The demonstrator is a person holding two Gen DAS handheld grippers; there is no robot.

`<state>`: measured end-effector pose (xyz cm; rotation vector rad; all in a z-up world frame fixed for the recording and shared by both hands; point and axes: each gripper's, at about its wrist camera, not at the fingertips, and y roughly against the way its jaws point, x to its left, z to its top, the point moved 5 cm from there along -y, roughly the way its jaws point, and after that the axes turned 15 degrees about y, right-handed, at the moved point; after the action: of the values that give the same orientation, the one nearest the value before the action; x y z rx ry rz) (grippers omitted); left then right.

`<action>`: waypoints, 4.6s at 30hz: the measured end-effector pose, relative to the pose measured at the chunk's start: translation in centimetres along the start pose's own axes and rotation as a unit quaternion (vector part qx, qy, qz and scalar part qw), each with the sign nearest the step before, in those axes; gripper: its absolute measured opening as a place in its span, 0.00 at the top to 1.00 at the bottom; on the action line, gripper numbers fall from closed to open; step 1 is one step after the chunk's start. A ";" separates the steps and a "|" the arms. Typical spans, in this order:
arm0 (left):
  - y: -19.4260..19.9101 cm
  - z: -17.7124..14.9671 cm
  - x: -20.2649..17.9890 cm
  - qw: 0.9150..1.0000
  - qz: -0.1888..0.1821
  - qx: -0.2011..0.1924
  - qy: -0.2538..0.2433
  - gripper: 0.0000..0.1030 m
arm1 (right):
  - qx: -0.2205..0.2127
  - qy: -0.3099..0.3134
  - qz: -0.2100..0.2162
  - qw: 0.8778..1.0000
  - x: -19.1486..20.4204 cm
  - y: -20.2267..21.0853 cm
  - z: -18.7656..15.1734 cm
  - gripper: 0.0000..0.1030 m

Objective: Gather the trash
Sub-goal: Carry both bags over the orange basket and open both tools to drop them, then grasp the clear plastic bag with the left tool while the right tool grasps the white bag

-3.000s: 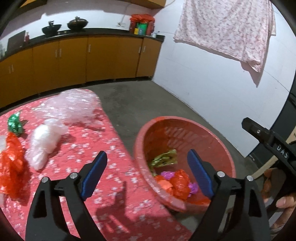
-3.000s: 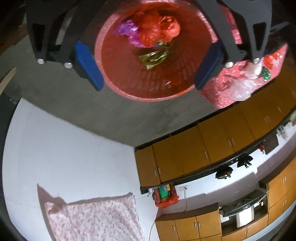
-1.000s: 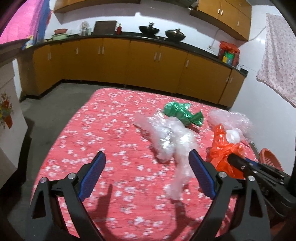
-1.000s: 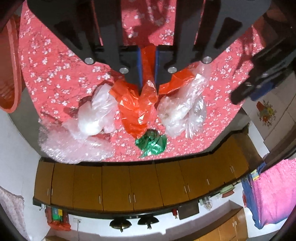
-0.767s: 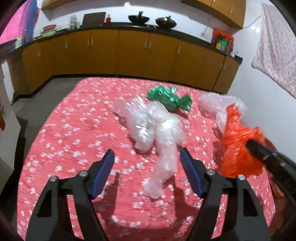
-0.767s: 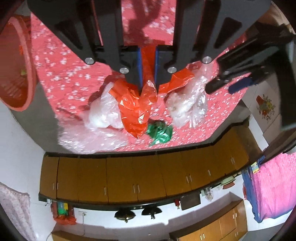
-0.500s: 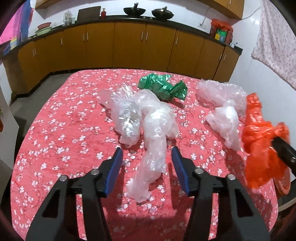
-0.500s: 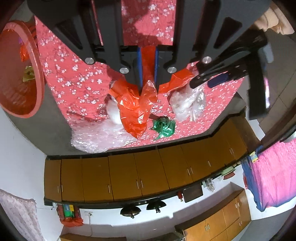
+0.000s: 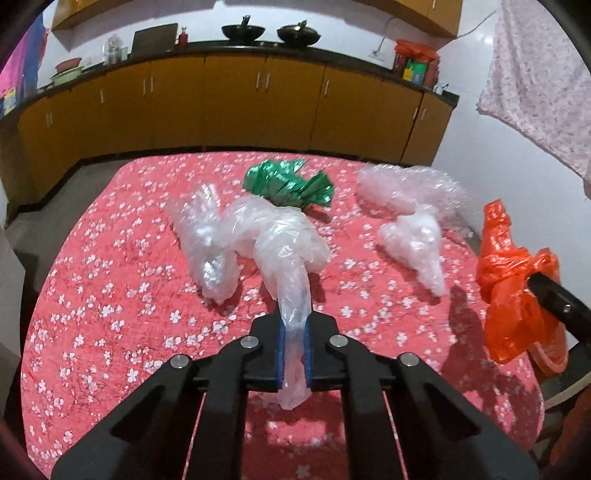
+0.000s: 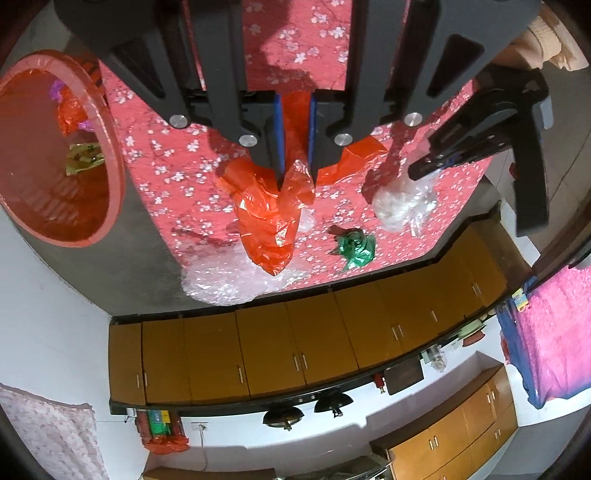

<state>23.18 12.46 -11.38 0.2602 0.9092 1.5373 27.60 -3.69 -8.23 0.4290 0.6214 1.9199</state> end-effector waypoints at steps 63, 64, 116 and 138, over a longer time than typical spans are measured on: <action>3.7 -5.8 -26.5 0.956 -0.248 0.046 -0.146 0.94 | -0.037 -0.100 -0.199 0.974 -20.5 12.0 -5.4 0.89; 3.6 -6.0 -26.9 0.955 -0.251 0.049 -0.149 0.94 | -0.036 -0.102 -0.200 0.974 -20.9 12.0 -5.6 0.89; -1.6 3.4 -0.5 0.997 0.065 -0.034 0.032 0.09 | -0.055 -0.044 -0.149 0.986 -11.4 2.4 0.6 0.04; -8.2 5.7 4.2 0.992 0.092 0.034 0.075 0.67 | 0.001 0.026 -0.064 0.998 -1.9 -8.1 2.7 0.04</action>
<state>32.06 17.89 -14.50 0.2855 1.0821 1.7155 35.74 -2.03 -10.97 0.3322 0.6693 1.8131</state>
